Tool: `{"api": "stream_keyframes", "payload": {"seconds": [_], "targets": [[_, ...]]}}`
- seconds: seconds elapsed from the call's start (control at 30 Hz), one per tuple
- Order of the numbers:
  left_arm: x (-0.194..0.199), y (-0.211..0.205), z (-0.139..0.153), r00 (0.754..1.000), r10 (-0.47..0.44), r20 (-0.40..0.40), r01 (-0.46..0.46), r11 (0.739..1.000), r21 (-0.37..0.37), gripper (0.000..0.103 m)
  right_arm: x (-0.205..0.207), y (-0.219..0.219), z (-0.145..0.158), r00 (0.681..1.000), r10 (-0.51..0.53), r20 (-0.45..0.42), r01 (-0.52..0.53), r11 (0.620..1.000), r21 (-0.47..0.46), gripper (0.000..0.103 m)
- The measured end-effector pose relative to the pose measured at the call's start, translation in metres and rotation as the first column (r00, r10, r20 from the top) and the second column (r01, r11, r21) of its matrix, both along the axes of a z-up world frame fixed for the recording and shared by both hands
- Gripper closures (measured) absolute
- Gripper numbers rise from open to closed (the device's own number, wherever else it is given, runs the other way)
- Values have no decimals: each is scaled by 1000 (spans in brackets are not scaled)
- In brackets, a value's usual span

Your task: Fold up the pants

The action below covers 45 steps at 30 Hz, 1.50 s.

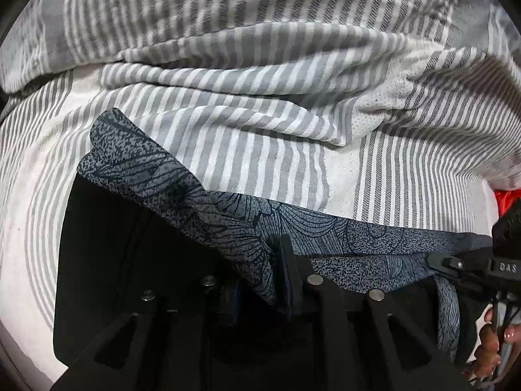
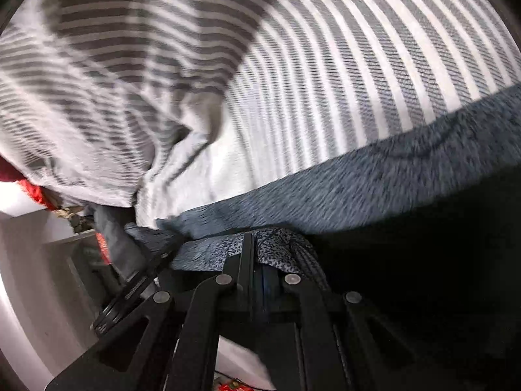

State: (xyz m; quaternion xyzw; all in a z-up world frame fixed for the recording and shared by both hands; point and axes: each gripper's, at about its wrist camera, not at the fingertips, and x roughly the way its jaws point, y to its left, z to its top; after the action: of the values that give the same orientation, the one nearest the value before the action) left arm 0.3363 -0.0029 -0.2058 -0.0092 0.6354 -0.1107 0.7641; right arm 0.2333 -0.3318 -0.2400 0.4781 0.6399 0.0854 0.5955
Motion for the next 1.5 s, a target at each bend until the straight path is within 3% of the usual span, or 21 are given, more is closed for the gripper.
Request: {"api": "stream_keyframes", "payload": {"seconds": [0.17, 0.23, 0.27, 0.3, 0.33, 0.37, 0.4, 0.5, 0.7, 0.8, 0.93, 1.03, 1.1, 1.17, 1.23, 1.27, 1.37, 1.5], "targets": [[0, -6, 18, 999, -39, -10, 39, 999, 9, 81, 5, 0, 3, 1000, 14, -11, -14, 1000, 13, 97], [-5, -4, 31, 998, -63, 4, 63, 998, -8, 79, 7, -3, 6, 1000, 8, 1, -8, 999, 41, 81], [-6, -3, 38, 997, -82, 13, 82, 997, -11, 76, 8, -4, 9, 1000, 2, 14, -3, 998, 69, 53], [-7, -3, 47, 994, -97, 46, 96, 995, 6, 68, 11, -3, 13, 999, -6, 32, 3, 994, 110, 25], [-9, -2, 55, 992, -104, 75, 102, 994, 29, 42, 14, -2, 19, 999, -10, 43, 4, 991, 130, 16], [-9, -1, 66, 987, -111, 118, 105, 993, 60, 29, 18, 1, 24, 999, 4, 43, -9, 993, 117, 11], [-9, 1, 74, 981, -117, 152, 107, 992, 69, 19, 21, 4, 26, 999, 19, 40, -24, 994, 106, 11], [-8, 5, 85, 969, -155, 193, 127, 981, 147, 19, 23, 9, 32, 999, 31, 20, -32, 996, 81, 10], [-43, -5, 64, 953, -265, 146, 225, 944, 243, 19, 0, 1, 80, 992, 79, 101, -70, 994, -86, 10], [-68, -14, 60, 943, -307, 129, 273, 934, 229, 19, -47, -20, 106, 994, 38, 106, -20, 986, -163, 10], [-107, -44, 58, 908, -408, 91, 389, 904, 179, 19, -141, -47, 118, 989, -137, 58, 144, 981, -133, 10], [-132, -71, 56, 871, -486, 73, 474, 869, 141, 19, -227, -54, 116, 946, -323, 13, 323, 943, -85, 10], [-151, -90, 57, 833, -547, 83, 538, 835, 115, 19, -294, -54, 111, 878, -478, -24, 476, 878, -48, 10], [-173, -109, 57, 782, -617, 87, 611, 787, 88, 19, -359, -50, 98, 773, -629, -79, 629, 777, -34, 10], [-193, -123, 56, 740, -668, 79, 667, 744, 45, 19, -411, -41, 85, 681, -725, -104, 723, 688, -64, 10], [-205, -131, 56, 715, -695, 78, 695, 718, 35, 19, -434, -36, 79, 651, -751, -111, 743, 660, -108, 10], [-231, -142, 56, 655, -751, 80, 752, 659, 23, 19, -479, -29, 54, 611, -781, -130, 763, 624, -168, 10], [-252, -155, 48, 618, -784, 52, 785, 620, 18, 19, -504, -37, 37, 622, -775, -109, 742, 628, -235, 13]]}}
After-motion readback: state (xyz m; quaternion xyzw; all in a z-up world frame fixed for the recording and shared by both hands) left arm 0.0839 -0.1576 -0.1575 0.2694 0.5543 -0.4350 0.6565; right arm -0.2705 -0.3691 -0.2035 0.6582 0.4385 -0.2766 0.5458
